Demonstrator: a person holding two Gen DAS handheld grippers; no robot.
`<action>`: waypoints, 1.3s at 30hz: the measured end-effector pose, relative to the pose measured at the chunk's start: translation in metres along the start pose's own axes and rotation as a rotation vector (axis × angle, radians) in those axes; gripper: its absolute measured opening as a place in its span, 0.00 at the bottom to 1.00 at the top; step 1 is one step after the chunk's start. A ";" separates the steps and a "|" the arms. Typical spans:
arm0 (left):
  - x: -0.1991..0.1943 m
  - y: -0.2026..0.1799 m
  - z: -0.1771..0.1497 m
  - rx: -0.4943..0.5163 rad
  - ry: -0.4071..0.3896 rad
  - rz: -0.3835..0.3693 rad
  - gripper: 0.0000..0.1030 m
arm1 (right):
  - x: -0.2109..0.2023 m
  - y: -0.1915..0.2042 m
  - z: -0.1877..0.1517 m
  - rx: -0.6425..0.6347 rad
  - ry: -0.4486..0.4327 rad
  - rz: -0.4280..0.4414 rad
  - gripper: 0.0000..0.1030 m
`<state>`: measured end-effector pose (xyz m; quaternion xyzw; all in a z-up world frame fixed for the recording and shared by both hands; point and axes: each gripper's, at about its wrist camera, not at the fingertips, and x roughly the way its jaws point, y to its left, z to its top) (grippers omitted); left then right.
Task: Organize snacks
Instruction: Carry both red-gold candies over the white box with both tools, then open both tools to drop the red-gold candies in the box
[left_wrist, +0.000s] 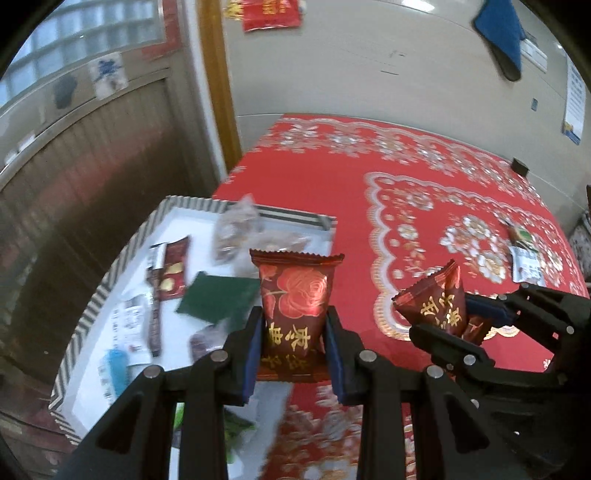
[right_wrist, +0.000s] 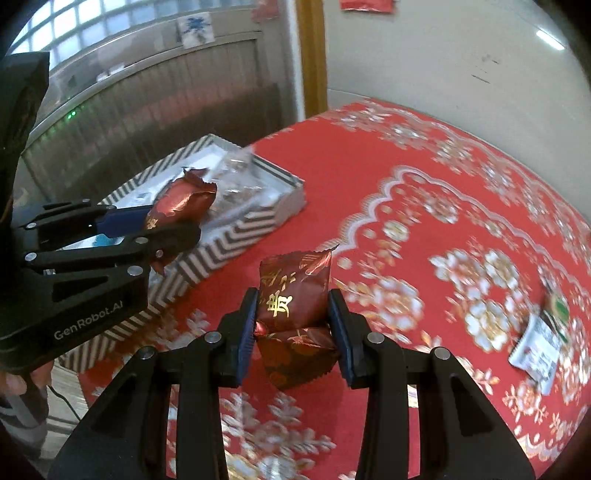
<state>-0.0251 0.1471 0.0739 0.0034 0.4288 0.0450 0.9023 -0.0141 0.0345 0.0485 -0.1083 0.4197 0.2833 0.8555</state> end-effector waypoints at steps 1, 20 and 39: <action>-0.001 0.005 -0.001 -0.006 0.000 0.006 0.33 | 0.002 0.006 0.003 -0.010 0.000 0.005 0.35; 0.001 0.105 -0.022 -0.164 0.020 0.126 0.33 | 0.030 0.087 0.042 -0.144 0.002 0.097 0.35; 0.017 0.135 -0.038 -0.210 0.049 0.213 0.33 | 0.060 0.133 0.052 -0.196 0.020 0.188 0.35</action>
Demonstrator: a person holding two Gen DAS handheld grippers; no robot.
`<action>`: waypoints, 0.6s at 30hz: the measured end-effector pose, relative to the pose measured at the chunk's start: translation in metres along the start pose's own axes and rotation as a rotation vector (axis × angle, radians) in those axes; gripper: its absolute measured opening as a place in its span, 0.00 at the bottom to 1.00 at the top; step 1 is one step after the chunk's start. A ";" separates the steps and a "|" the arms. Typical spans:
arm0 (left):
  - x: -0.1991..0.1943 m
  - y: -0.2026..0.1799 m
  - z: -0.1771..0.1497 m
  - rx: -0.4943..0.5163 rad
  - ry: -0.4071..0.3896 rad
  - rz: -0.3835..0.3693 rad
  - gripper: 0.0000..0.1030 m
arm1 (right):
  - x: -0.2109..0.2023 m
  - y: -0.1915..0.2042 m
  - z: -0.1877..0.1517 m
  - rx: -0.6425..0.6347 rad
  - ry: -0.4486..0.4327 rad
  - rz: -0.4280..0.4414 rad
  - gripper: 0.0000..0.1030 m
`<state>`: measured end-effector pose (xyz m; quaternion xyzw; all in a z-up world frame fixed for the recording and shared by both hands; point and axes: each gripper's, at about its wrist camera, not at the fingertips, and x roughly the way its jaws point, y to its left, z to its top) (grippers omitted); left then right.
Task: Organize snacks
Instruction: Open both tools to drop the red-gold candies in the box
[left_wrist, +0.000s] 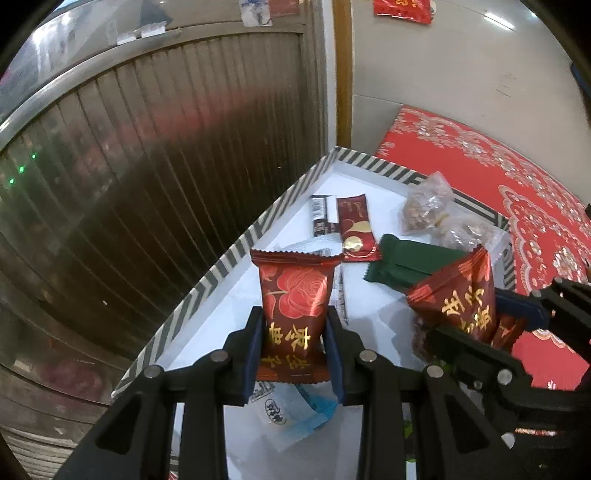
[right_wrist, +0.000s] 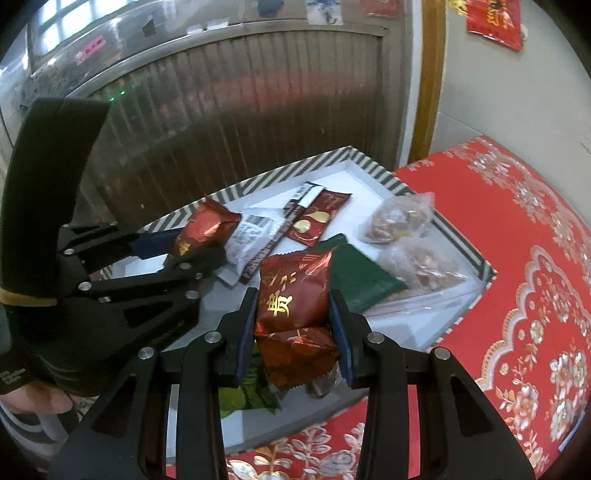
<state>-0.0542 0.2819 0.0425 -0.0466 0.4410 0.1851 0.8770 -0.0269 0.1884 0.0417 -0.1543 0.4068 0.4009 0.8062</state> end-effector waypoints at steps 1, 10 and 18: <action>0.000 0.002 -0.001 -0.004 -0.002 0.004 0.33 | 0.002 0.003 0.001 -0.009 0.000 -0.008 0.35; 0.005 0.008 -0.002 -0.027 0.005 0.035 0.40 | 0.001 0.009 -0.002 -0.044 -0.023 -0.031 0.44; -0.005 0.011 0.000 -0.044 -0.026 0.041 0.67 | -0.007 0.006 -0.001 -0.030 -0.049 -0.038 0.45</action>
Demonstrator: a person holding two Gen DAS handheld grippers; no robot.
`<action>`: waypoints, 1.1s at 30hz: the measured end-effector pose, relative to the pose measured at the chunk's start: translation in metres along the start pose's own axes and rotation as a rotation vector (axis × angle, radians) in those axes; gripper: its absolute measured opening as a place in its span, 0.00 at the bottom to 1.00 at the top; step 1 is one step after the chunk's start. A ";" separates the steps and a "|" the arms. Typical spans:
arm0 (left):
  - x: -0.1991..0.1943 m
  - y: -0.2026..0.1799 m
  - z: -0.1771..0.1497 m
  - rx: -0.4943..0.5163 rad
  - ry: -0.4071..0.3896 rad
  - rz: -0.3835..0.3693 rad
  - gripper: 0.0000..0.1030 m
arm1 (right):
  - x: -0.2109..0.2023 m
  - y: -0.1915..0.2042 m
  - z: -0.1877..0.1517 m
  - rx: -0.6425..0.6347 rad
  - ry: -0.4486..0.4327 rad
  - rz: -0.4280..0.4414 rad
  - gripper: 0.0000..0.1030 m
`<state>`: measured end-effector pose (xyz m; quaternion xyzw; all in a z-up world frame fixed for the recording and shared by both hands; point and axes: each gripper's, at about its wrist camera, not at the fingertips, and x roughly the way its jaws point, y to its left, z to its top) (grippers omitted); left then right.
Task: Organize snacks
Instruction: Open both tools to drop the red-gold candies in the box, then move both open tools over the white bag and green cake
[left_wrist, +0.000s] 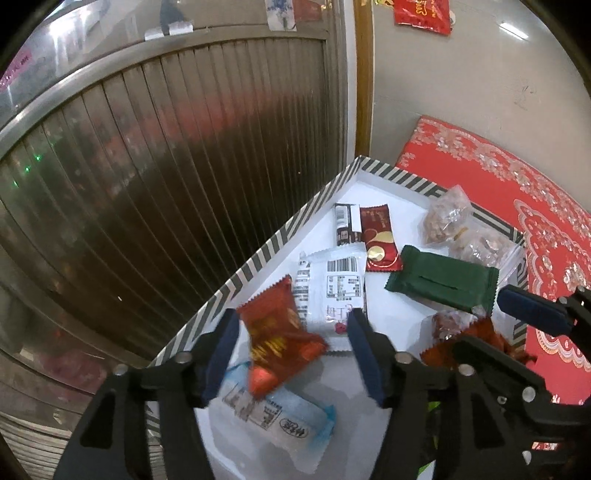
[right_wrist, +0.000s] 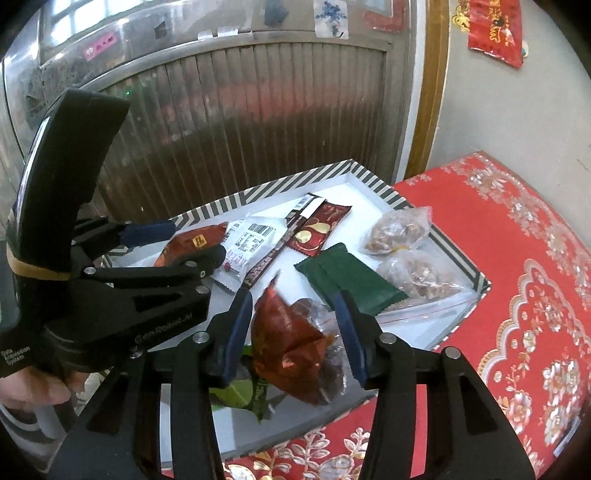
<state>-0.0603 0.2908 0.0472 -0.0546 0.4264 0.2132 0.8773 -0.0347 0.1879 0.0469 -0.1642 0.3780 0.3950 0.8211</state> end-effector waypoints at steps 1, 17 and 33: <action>-0.001 -0.001 0.000 -0.001 -0.006 0.000 0.69 | -0.002 -0.001 0.000 0.004 -0.004 -0.001 0.45; -0.032 -0.040 0.009 0.027 -0.073 -0.078 0.83 | -0.041 -0.033 -0.024 0.090 -0.049 -0.031 0.45; -0.049 -0.146 0.005 0.173 -0.057 -0.232 0.85 | -0.079 -0.106 -0.076 0.247 -0.031 -0.157 0.45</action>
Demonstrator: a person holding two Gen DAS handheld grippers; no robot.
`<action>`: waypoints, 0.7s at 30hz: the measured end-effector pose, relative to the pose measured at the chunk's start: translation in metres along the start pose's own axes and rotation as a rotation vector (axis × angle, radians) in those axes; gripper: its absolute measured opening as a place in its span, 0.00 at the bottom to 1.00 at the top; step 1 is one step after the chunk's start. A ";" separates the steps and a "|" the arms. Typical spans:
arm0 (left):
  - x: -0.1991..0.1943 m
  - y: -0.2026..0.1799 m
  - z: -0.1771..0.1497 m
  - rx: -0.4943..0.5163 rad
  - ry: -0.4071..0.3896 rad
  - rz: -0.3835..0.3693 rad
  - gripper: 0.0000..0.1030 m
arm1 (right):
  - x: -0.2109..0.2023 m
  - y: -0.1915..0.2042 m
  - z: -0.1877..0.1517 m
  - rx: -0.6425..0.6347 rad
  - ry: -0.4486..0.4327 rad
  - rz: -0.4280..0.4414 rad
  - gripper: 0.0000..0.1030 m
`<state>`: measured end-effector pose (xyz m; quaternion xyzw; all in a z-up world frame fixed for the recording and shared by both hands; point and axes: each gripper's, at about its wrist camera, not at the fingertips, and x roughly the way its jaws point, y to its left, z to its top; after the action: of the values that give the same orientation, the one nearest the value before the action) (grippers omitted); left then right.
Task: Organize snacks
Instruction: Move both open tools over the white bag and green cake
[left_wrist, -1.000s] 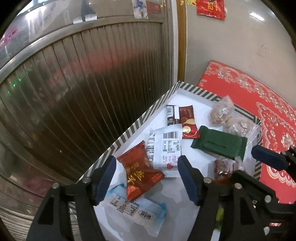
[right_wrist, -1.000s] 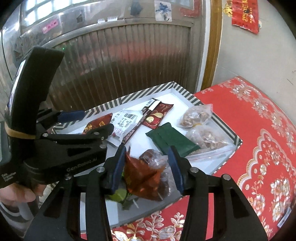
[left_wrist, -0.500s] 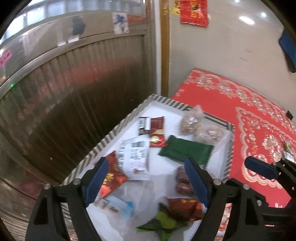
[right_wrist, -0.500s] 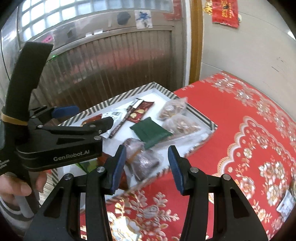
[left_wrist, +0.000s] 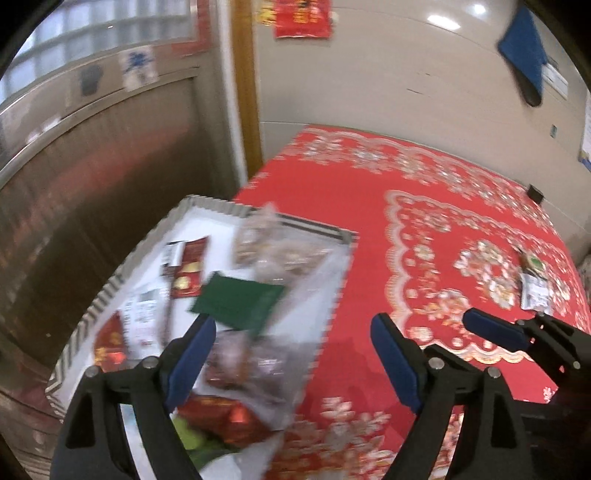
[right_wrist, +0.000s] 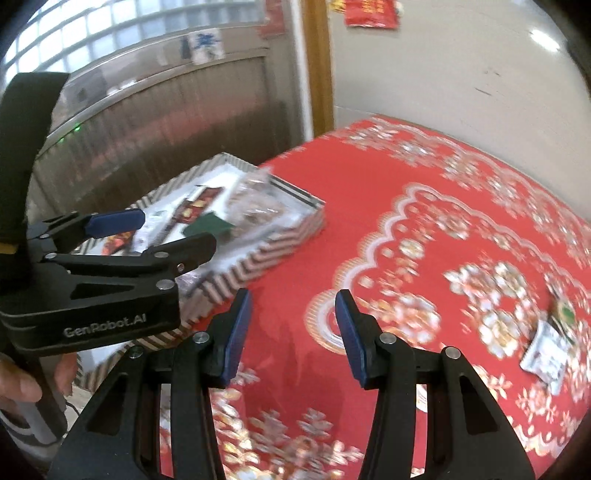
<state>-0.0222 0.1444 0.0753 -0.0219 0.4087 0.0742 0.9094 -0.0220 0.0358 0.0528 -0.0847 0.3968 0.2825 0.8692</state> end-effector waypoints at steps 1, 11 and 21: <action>0.001 -0.008 0.000 0.014 0.003 -0.008 0.85 | -0.001 -0.006 -0.003 0.012 0.002 -0.009 0.45; 0.018 -0.085 0.007 0.107 0.053 -0.108 0.85 | -0.015 -0.072 -0.030 0.126 0.019 -0.090 0.45; 0.029 -0.143 0.009 0.187 0.085 -0.168 0.85 | -0.049 -0.169 -0.055 0.277 0.016 -0.233 0.45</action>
<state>0.0257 0.0073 0.0568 0.0259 0.4486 -0.0414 0.8924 0.0111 -0.1452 0.0387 -0.0118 0.4265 0.1220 0.8961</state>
